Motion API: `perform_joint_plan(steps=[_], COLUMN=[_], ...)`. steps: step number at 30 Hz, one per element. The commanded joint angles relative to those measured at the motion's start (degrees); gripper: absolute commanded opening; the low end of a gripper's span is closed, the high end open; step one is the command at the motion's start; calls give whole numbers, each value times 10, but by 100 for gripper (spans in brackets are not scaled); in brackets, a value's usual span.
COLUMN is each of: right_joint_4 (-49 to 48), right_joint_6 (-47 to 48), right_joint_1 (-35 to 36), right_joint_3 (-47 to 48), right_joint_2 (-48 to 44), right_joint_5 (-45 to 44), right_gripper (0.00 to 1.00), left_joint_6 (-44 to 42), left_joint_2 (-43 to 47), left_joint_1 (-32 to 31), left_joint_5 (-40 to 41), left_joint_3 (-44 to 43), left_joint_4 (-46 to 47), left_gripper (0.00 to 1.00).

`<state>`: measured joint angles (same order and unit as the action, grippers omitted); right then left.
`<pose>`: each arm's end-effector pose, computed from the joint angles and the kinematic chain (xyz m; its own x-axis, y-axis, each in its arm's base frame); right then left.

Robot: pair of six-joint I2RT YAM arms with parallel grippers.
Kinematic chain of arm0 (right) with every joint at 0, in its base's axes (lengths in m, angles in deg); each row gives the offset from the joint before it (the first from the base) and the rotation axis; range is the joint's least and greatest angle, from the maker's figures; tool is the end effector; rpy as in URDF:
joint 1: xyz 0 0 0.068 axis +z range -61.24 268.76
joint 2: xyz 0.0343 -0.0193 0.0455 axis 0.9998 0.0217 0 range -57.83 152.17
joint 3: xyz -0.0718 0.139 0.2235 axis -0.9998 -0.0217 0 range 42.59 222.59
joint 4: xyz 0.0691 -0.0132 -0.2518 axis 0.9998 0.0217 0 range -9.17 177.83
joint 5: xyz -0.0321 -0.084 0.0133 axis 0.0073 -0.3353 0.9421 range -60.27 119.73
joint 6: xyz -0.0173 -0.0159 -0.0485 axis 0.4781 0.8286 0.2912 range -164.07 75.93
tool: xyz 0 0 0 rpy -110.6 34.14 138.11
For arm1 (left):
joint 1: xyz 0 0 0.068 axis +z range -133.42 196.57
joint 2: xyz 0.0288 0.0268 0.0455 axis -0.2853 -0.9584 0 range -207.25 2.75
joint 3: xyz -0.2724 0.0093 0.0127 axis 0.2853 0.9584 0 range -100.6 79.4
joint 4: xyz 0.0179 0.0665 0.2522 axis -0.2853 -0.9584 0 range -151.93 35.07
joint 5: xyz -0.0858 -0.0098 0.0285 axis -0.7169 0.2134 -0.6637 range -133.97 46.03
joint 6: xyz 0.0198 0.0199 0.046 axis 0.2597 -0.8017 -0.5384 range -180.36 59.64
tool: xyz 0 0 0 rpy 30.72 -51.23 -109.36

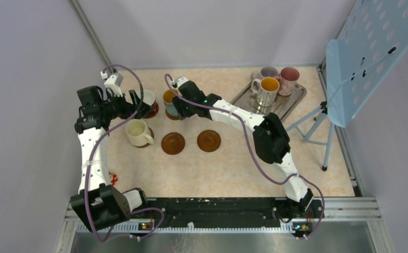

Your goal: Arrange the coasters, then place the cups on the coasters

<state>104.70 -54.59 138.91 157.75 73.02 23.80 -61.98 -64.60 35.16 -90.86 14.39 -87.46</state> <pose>0.3419 0.4039 0.2350 -0.5313 -0.3532 -0.7700 -0.6261 0.7760 0.0760 0.2417 0.0539 0.3509 -0.5317 -0.1582 -0.8320 0.3653 0.8434 -0.3939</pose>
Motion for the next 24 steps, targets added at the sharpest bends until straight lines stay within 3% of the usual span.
perform_joint_plan(steps=[1,9,14,18,24], right_joint_4=[-12,-53,-54,-62,-131], right_joint_6=[11,37,44,0,-46], right_joint_1=[-20,-88,-142,-182,-187], right_joint_3=[-47,-230,-329,-367,-387], right_joint_2=[-105,-274,-353,-376,-357], right_joint_5=[15,18,22,-64,-174], right_gripper=[56,69,70,65,65], left_joint_6=[-5,-10,-7,-3,4], left_joint_2=[19,21,21,20,18], left_joint_1=[4,4,4,4,4], left_joint_5=[-6,-6,-9,-13,-15], left_joint_3=[3,7,9,10,8], left_joint_4=[17,16,18,21,25], left_gripper=[99,99,99,99,99])
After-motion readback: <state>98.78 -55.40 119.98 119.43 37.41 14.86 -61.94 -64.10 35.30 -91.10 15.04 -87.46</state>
